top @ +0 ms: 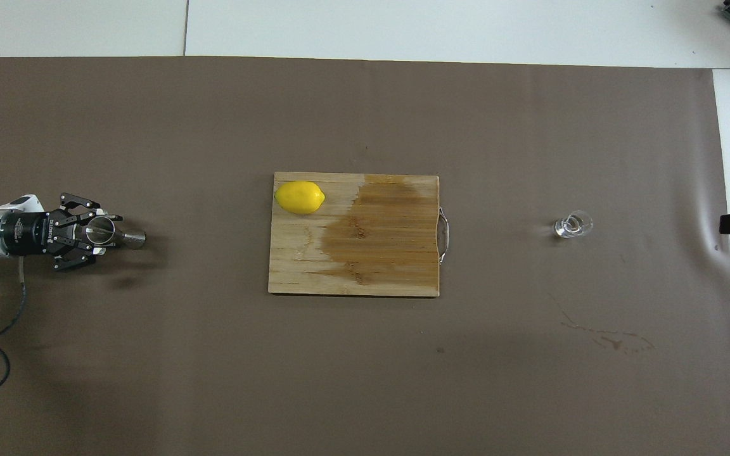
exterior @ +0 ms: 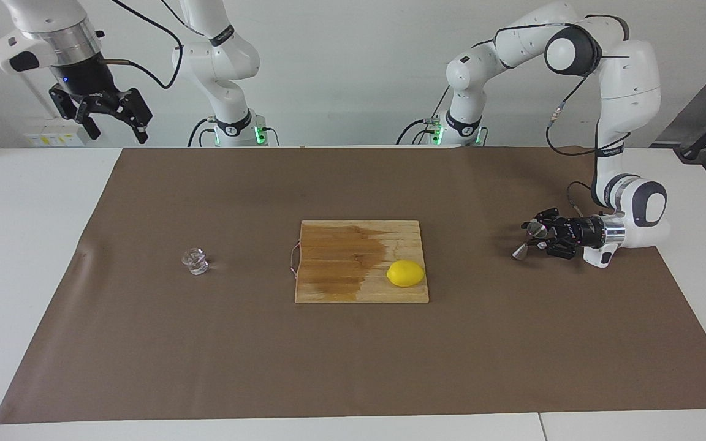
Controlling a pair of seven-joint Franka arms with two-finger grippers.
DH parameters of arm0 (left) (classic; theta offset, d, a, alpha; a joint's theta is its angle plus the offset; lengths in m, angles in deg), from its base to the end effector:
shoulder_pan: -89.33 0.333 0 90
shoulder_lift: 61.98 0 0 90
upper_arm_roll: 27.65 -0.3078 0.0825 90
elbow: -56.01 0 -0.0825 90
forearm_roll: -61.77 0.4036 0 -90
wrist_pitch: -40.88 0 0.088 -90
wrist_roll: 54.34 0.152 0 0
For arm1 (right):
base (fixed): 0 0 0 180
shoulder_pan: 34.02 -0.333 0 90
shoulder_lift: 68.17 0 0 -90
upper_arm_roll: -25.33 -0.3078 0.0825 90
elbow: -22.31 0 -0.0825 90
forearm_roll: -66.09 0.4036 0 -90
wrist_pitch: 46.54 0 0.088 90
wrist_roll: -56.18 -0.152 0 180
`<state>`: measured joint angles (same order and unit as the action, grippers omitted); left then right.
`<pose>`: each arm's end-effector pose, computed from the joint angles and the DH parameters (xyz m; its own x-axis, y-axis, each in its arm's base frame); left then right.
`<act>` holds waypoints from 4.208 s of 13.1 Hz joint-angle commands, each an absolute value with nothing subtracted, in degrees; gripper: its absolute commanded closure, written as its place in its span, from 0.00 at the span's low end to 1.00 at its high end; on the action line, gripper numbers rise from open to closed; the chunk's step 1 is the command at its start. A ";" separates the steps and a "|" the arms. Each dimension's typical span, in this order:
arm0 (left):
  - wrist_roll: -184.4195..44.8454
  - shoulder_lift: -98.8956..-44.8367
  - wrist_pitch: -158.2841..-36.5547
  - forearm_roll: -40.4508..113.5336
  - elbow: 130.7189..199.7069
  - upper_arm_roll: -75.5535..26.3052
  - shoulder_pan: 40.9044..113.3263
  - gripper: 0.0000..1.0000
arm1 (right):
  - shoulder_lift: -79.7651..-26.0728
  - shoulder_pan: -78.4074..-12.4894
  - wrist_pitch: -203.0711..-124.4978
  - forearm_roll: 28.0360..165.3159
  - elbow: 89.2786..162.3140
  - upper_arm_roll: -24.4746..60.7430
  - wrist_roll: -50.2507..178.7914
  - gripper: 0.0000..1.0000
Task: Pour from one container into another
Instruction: 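Carry the metal cup with the left gripper onto the cutting board, then lower the metal cup onto the board and open the left gripper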
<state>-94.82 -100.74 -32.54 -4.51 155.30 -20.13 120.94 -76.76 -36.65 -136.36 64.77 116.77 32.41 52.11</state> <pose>0.5813 0.0953 0.2156 -0.0054 -0.0243 -0.9997 0.9988 -0.0487 -0.0042 0.5286 -0.0491 0.6148 0.9867 -0.1479 0.0679 -0.1483 -0.9889 -0.0003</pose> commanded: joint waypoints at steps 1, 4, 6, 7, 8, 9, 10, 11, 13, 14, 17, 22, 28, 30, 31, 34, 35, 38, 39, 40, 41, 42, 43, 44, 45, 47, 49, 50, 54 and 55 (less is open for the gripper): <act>-96.44 -97.59 -33.21 -7.57 156.21 -20.62 117.73 0.63 | -77.84 -36.40 -135.92 65.21 117.58 32.19 51.53 0.00; -99.93 -92.76 -33.74 -11.00 158.75 -20.71 114.38 0.63 | -77.84 -36.40 -135.92 65.21 117.58 32.19 51.53 0.00; -101.01 -90.29 -34.00 -13.81 160.25 -20.80 112.02 0.62 | -77.84 -36.40 -135.92 65.21 117.58 32.19 51.53 0.00; -100.93 -89.50 -34.96 -14.86 160.77 -20.80 110.79 0.61 | -77.84 -36.40 -135.92 65.21 117.58 32.19 51.53 0.00; -100.84 -88.71 -36.10 -16.01 161.48 -20.80 109.56 0.61 | -77.84 -36.40 -135.92 65.21 117.58 32.19 51.53 0.00; -100.66 -87.83 -37.33 -16.54 162.01 -20.80 107.89 0.61 | -77.84 -36.40 -135.92 65.21 117.58 32.19 51.53 0.00; -100.84 -86.86 -39.09 -17.85 162.88 -20.80 106.14 0.61 | -77.84 -36.40 -135.92 65.21 117.58 32.19 51.53 0.00; -100.84 -85.64 -40.41 -19.69 164.02 -20.97 103.77 0.61 | -77.84 -36.48 -135.92 65.21 117.58 32.19 51.53 0.00; -100.93 -83.44 -43.65 -22.68 166.66 -21.23 99.37 0.61 | -77.84 -36.40 -135.92 65.21 117.58 32.19 51.53 0.00; -100.75 -82.30 -45.76 -24.09 167.97 -21.24 97.26 0.61 | -77.84 -36.40 -135.92 65.21 117.58 32.19 51.53 0.00; -100.66 -80.01 -52.27 -28.92 171.23 -21.32 89.80 0.61 | -77.84 -36.40 -135.92 65.21 117.58 32.19 51.53 0.00; -100.05 -79.03 -61.50 -38.06 173.35 -22.64 78.01 0.61 | -77.84 -36.48 -135.92 65.21 117.58 32.19 51.53 0.00; -98.74 -80.09 -67.23 -42.82 173.26 -22.47 72.99 0.61 | -77.84 -36.40 -135.92 65.12 117.58 32.19 51.53 0.00; -97.76 -81.49 -67.49 -44.05 173.26 -22.47 72.63 0.60 | -77.84 -36.40 -135.92 65.21 117.58 32.19 51.53 0.00; -97.68 -82.89 -66.71 -45.36 173.17 -22.38 72.63 0.59 | -77.84 -36.40 -135.92 65.21 117.58 32.19 51.53 0.00; -94.52 -84.65 -66.18 -46.34 173.00 -22.38 72.63 0.59 | -77.84 -36.40 -135.92 65.21 117.58 32.19 51.53 0.00; -94.25 -85.35 -65.65 -46.95 172.91 -22.38 72.63 0.59 | -77.84 -36.40 -135.92 65.21 117.58 32.19 51.53 0.00; -91.79 -85.97 -65.47 -47.22 172.91 -22.38 72.72 0.59 | -77.84 -36.40 -135.92 65.12 117.58 32.19 51.53 0.00; -91.18 -86.67 -65.47 -47.31 172.82 -22.38 72.72 0.59 | -77.84 -36.40 -135.92 65.21 117.58 32.19 51.53 0.00; -90.21 -87.03 -65.21 -47.48 172.73 -22.38 72.72 0.59 | -77.84 -36.40 -135.92 65.21 117.58 32.19 51.53 0.00; -89.25 -87.55 -65.03 -48.09 172.73 -22.38 72.72 0.59 | -77.84 -36.40 -135.92 65.21 117.58 32.19 51.53 0.00; -88.71 -87.82 -65.03 -48.18 172.73 -22.38 72.63 0.59 | -77.84 -36.40 -135.92 65.21 117.58 32.19 51.53 0.00; -88.36 -88.00 -64.95 -48.27 172.73 -22.38 72.72 0.59 | -77.84 -36.48 -135.92 65.21 117.58 32.19 51.53 0.00; -87.66 -88.17 -65.03 -48.27 172.73 -22.38 72.72 0.59 | -77.84 -36.40 -135.92 65.21 117.58 32.19 51.53 0.00; -86.87 -88.35 -64.77 -48.36 172.82 -22.38 72.72 0.59 | -77.84 -36.40 -135.92 65.21 117.58 32.19 51.53 0.00; -84.67 -89.40 -63.72 -48.97 172.82 -22.38 72.72 0.58 | -77.84 -36.40 -135.92 65.21 117.58 32.19 51.53 0.00; -84.40 -89.84 -63.28 -48.98 172.73 -22.38 72.72 0.57 | -77.84 -36.40 -135.92 65.21 117.58 32.19 51.53 0.00; -84.32 -89.84 -63.27 -48.98 172.73 -22.38 72.72 0.56 | -77.84 -36.40 -135.92 65.21 117.58 32.19 51.53 0.00; -83.44 -90.37 -63.27 -48.98 172.73 -22.38 72.72 0.55 | -77.84 -36.40 -135.92 65.21 117.58 32.19 51.53 0.00; -82.91 -90.37 -63.27 -48.98 172.82 -22.38 72.72 0.55 | -77.84 -36.48 -135.92 65.21 117.58 32.19 51.53 0.00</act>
<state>-84.50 -90.04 -64.57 -47.43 172.45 -21.44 73.55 -76.76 -36.65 -136.36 64.77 116.77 32.41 52.11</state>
